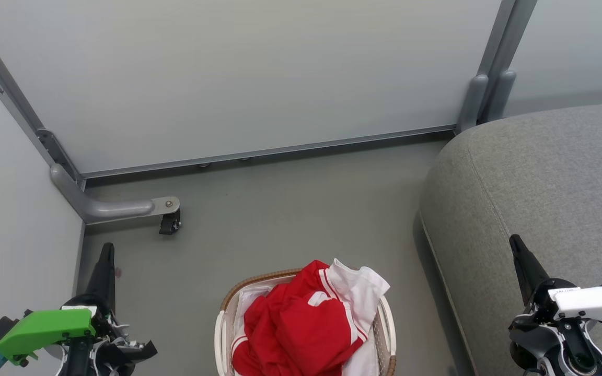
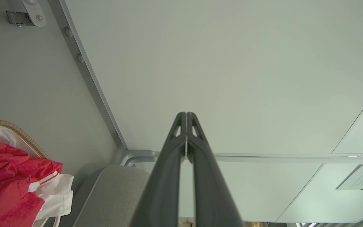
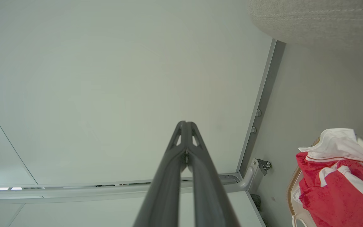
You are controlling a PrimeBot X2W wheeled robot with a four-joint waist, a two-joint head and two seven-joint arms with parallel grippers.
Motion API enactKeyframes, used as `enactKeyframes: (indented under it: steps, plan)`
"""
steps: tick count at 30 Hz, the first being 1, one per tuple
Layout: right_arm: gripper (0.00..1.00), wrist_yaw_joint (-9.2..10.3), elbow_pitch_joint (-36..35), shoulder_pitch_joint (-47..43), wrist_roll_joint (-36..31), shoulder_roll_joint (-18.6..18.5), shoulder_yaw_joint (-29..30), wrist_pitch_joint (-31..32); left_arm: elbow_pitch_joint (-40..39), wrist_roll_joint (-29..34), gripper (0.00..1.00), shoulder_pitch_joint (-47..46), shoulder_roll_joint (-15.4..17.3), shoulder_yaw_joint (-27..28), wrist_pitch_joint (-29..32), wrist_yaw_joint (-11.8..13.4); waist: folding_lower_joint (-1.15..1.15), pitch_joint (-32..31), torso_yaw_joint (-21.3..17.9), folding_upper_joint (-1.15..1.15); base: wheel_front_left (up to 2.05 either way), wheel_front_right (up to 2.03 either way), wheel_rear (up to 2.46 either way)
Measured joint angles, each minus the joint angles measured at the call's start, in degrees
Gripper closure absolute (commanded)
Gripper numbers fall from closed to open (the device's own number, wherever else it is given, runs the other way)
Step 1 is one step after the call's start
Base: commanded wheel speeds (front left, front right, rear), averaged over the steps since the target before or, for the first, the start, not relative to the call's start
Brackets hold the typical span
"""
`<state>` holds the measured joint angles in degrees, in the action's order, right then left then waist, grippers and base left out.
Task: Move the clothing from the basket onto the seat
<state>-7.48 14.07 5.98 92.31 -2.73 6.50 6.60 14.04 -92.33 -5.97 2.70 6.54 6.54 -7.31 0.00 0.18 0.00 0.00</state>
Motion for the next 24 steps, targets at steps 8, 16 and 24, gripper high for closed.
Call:
enactKeyframes:
  steps: [8,16,24]
  plan:
    - [1.00,0.00,0.00,0.00,0.00,0.00,0.00,0.00,0.00,0.00,1.00,0.00,0.00,0.00,0.00,-0.01,0.00,0.00,0.00,0.00,0.00,0.00,0.00]
    - [0.00,0.00,2.38,-1.87,-0.01,0.82,-0.21,0.00,2.45,0.01,0.00,1.88,-0.49,-0.30,-0.05,0.09,0.00,0.00,0.00,0.00,0.00,0.00,0.00]
    - [0.00,0.01,2.86,-2.88,-1.19,1.11,-0.96,-1.85,2.88,0.62,0.00,2.93,-0.59,-2.90,-2.01,0.10,0.00,0.01,0.00,0.00,0.00,0.00,0.00]
